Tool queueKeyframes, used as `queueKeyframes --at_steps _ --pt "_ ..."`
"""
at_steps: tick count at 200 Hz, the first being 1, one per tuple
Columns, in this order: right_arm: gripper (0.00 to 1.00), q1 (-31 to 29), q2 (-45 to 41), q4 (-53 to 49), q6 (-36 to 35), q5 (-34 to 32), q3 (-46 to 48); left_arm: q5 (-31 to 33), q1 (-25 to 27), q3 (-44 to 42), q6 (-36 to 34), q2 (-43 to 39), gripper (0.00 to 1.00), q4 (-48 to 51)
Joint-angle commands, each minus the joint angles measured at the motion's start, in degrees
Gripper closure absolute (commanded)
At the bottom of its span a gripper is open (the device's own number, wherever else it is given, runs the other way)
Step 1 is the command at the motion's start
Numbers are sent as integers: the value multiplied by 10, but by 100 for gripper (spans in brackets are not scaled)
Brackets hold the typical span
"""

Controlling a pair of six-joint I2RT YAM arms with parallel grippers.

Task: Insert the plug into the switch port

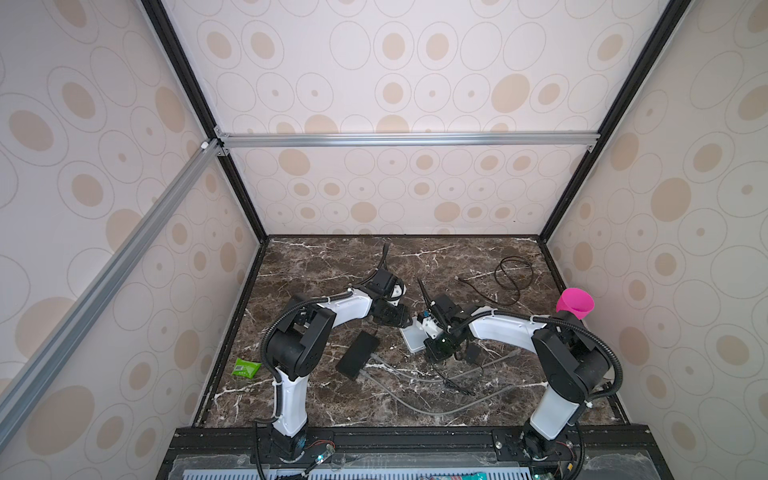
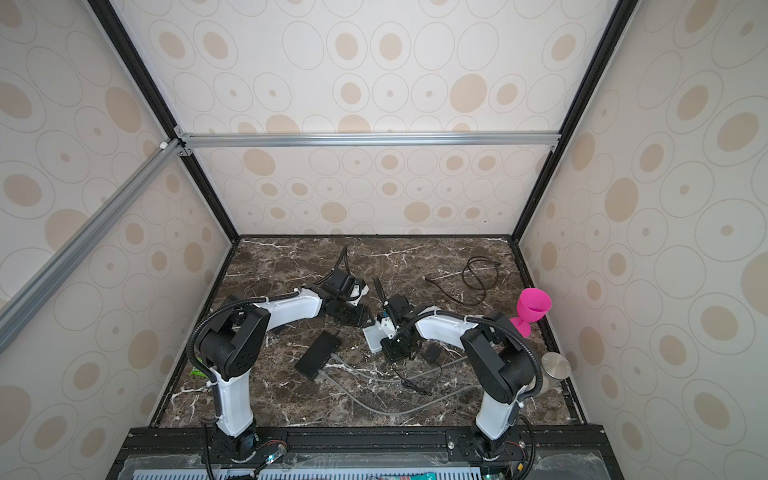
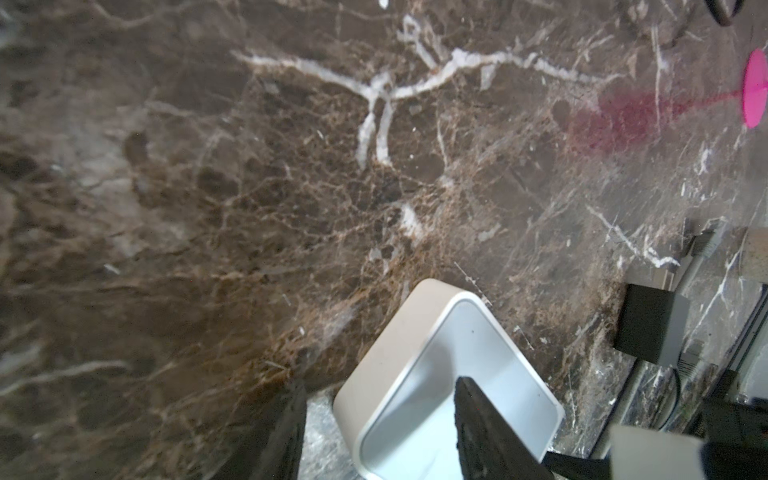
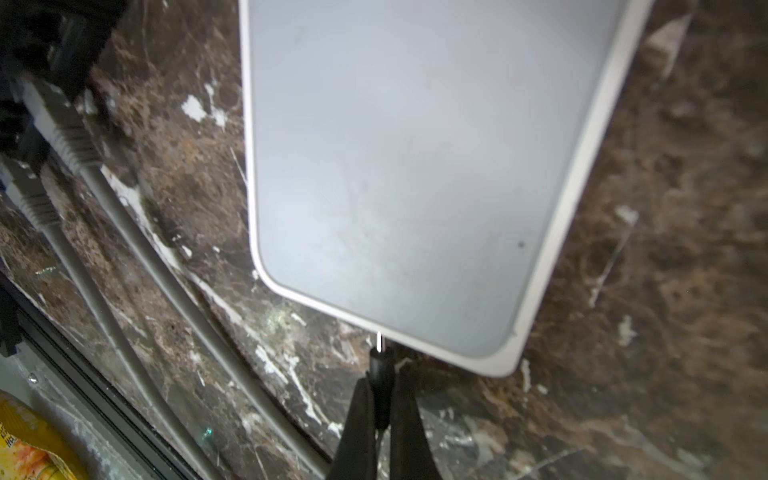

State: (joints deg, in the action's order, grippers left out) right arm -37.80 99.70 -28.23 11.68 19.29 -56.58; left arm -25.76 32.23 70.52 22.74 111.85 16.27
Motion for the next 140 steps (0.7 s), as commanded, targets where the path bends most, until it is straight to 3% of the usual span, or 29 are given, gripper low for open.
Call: queueKeyframes --at_steps 1,140 --pt "100 3 12 17 14 -18 -10 -8 -1 -10 -10 9 43 3" --pt "100 3 -20 27 36 -26 -1 -2 4 -66 -8 -7 43 -17"
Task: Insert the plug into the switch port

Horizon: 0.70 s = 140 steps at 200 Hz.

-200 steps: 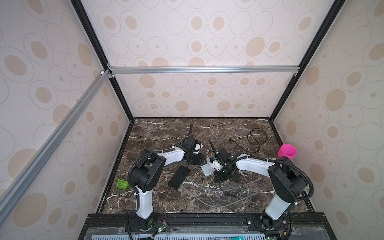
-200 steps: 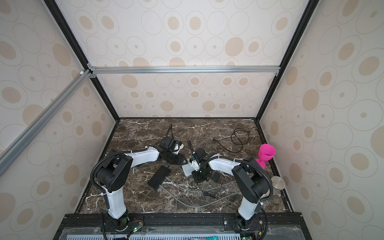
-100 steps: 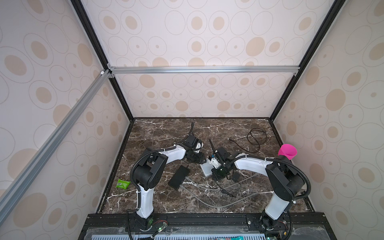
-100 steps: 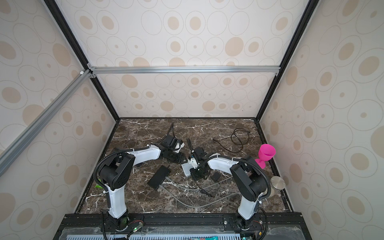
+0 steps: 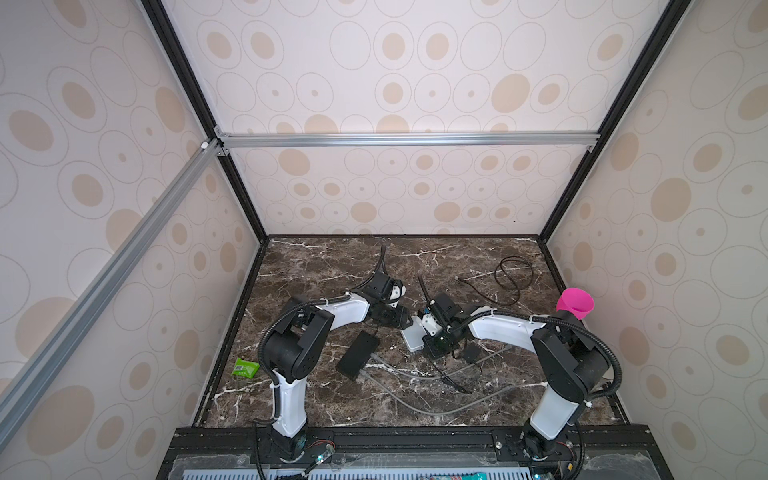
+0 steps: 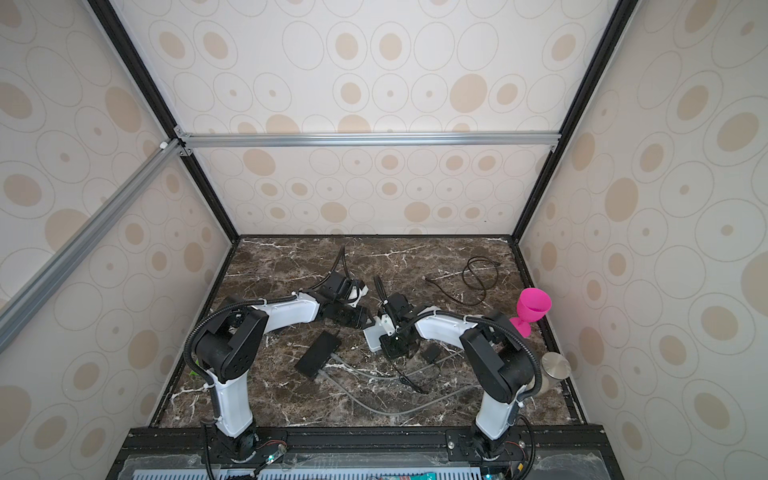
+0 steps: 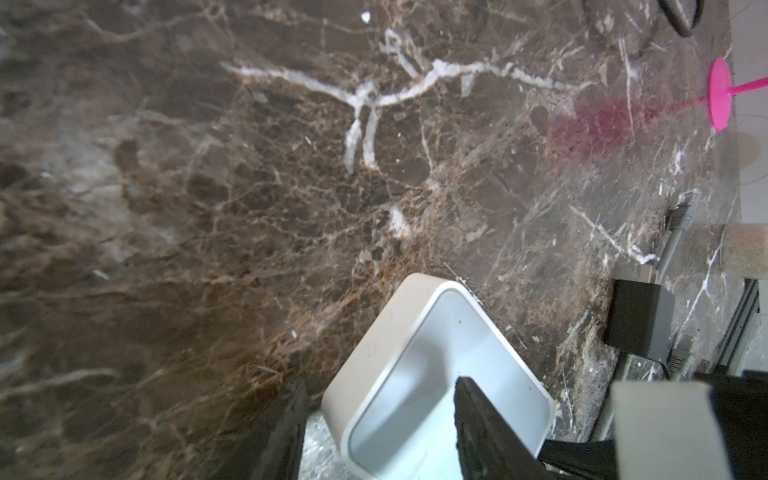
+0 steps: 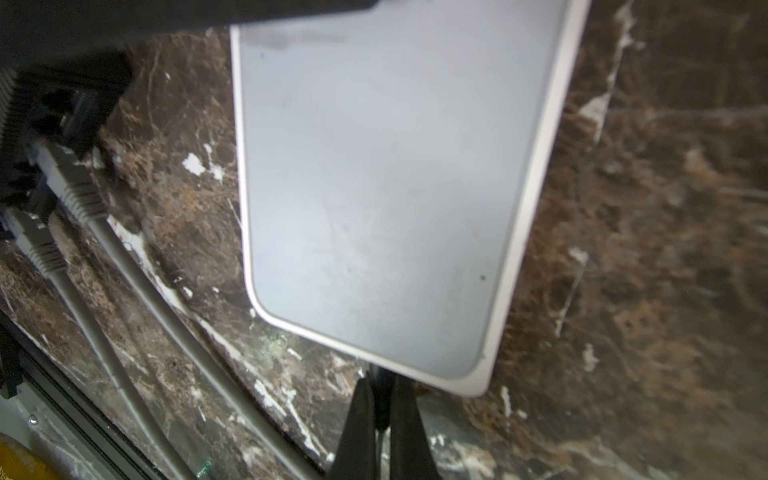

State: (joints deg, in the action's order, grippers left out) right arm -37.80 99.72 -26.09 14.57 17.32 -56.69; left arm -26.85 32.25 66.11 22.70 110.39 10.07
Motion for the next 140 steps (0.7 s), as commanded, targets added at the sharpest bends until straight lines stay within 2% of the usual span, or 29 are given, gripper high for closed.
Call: queueKeyframes --at_steps 1,59,108,140 --pt "100 3 -21 6 7 -6 0 9 4 -22 -7 8 43 45" --pt "100 3 -35 5 10 -12 4 8 4 -31 -5 6 43 40" --pt "100 3 -8 21 27 -4 -3 2 10 -34 6 -4 43 35" --pt "100 3 12 30 36 -4 -14 -23 30 -50 22 -10 43 19"
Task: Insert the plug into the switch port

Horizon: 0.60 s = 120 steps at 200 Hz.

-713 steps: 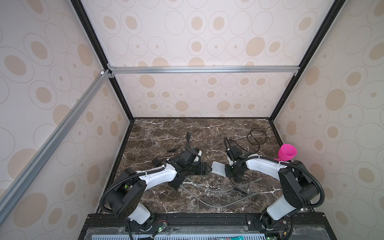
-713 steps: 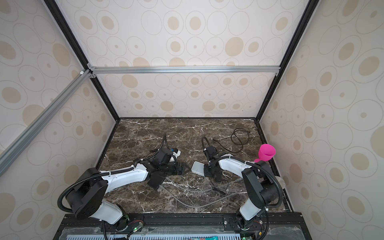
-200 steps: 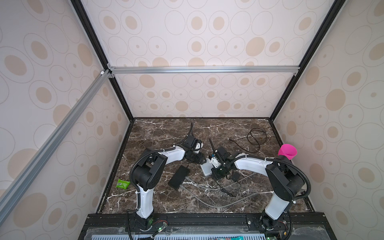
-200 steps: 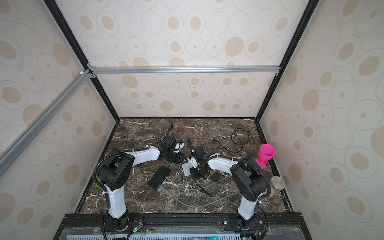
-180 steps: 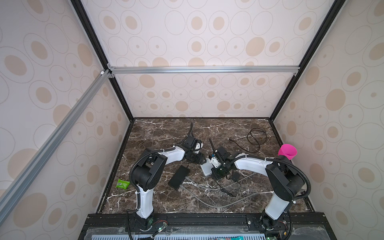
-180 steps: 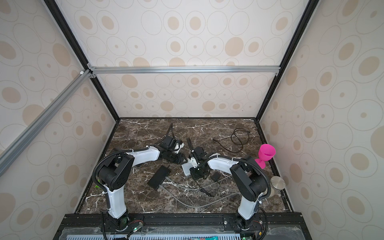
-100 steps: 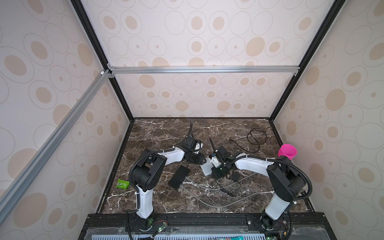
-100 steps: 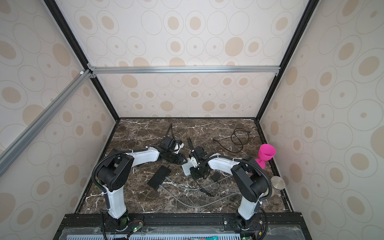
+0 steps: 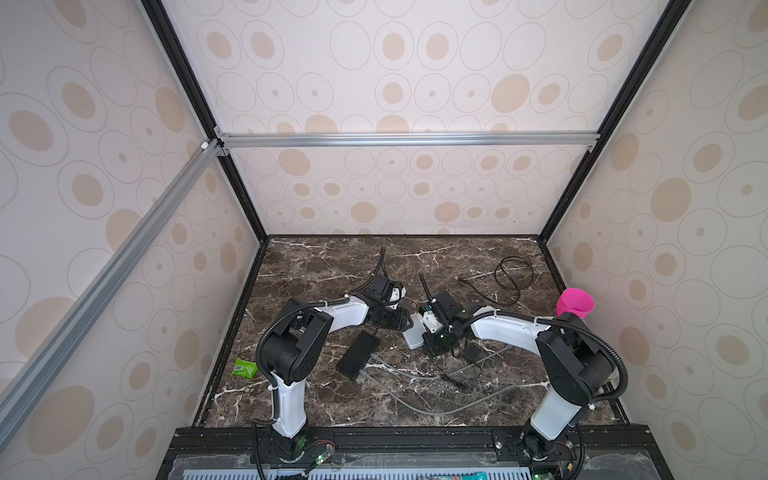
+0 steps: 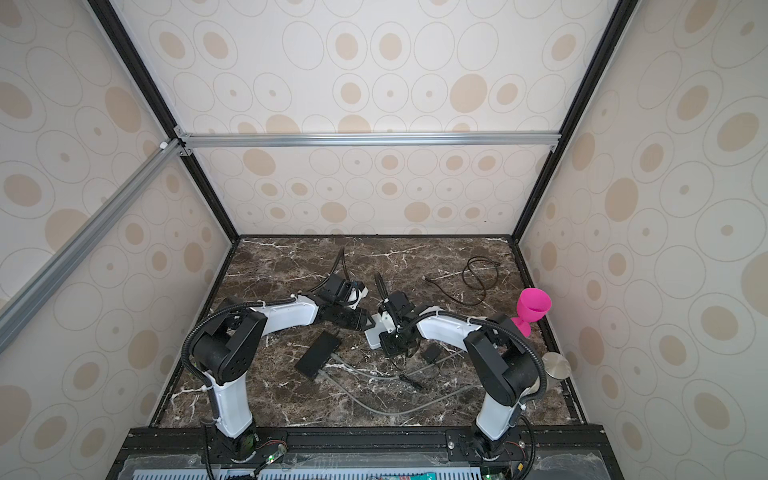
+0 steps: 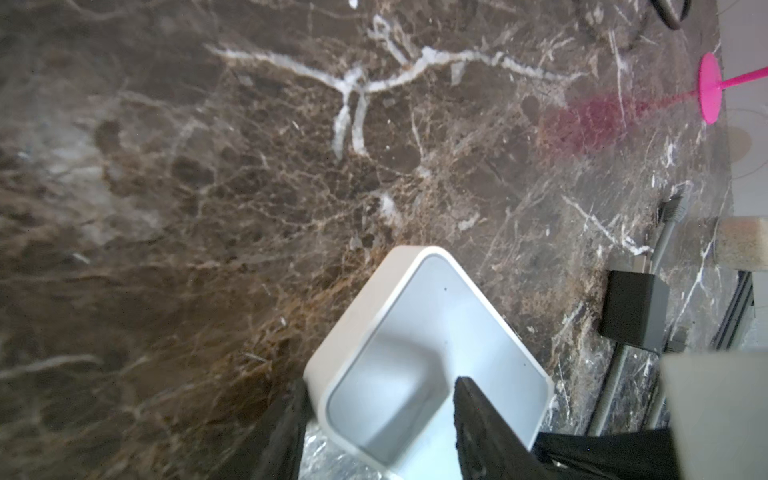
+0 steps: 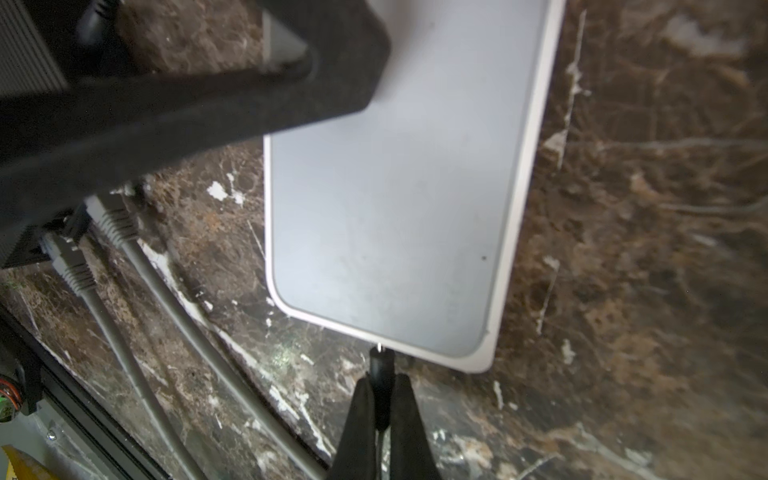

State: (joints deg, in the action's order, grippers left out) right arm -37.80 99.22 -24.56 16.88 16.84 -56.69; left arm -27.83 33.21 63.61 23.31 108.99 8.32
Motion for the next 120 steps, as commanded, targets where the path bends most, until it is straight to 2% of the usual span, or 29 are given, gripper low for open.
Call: queueKeyframes --at_steps 1,48,92,120 --pt "100 3 18 15 12 1 -14 -13 21 -26 16 4 43 35" --pt "100 3 16 20 22 -17 -16 -10 51 -59 26 9 43 17" --pt "100 3 -15 22 27 -45 0 6 54 -80 18 -8 43 31" --pt "100 3 -45 18 31 -77 18 40 53 -70 11 -16 42 57"
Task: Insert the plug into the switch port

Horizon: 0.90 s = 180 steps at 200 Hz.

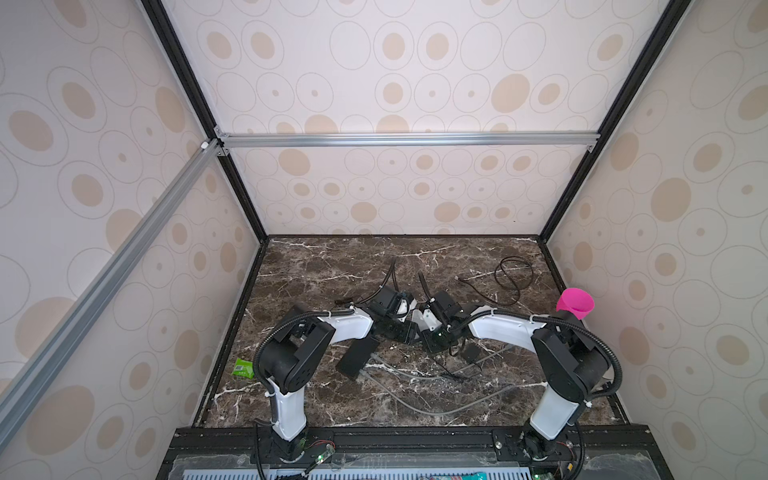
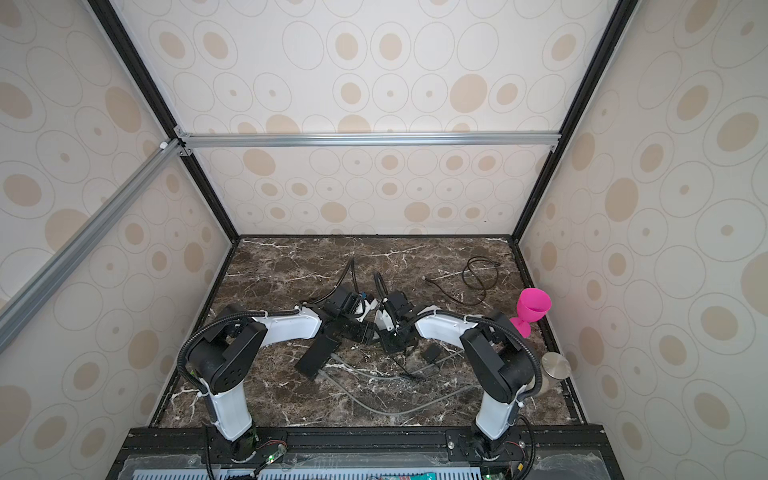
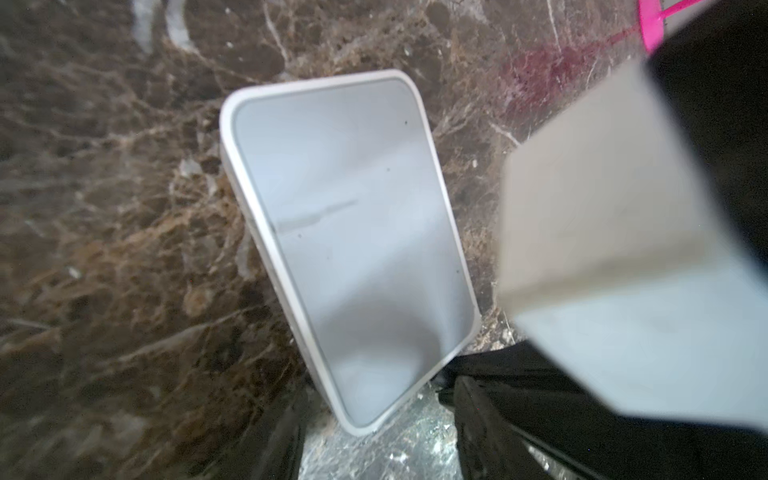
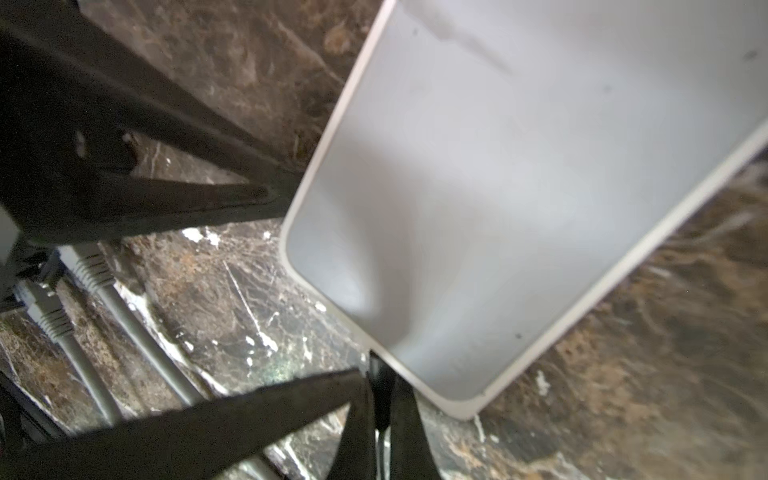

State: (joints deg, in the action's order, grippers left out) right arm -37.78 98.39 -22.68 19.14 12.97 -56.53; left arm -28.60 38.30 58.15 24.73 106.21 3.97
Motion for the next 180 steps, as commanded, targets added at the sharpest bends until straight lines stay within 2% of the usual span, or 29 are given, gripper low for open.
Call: queueKeyframes --at_steps 1,28,50,66,100,125,134,150,159,168,180 --pt "100 3 -39 -1 9 -39 18 48 2 -14 -3 12 42 102" --pt "100 10 -73 -9 16 -65 44 81 -5 7 -15 -3 40 131" --pt "100 29 -89 -9 16 -65 65 84 -25 50 -34 -9 28 158" --pt "100 40 -89 -8 13 -53 73 75 -38 99 -50 3 25 181" --pt "100 45 -89 -4 11 -45 76 48 -48 241 -76 84 27 221" --pt "100 51 -95 -7 8 -44 77 7 -47 364 -78 164 38 244" --pt "100 57 -100 -13 7 -48 78 3 -46 409 -76 193 39 262" --pt "100 74 -122 -20 11 -56 88 5 -42 477 -75 239 38 298" --pt "100 86 -141 -19 18 -61 100 13 -36 504 -74 257 33 316" --pt "100 99 -163 -19 25 -63 113 50 -28 524 -76 268 27 332" --pt "100 111 -199 -14 32 -69 130 51 -19 537 -74 275 27 336"
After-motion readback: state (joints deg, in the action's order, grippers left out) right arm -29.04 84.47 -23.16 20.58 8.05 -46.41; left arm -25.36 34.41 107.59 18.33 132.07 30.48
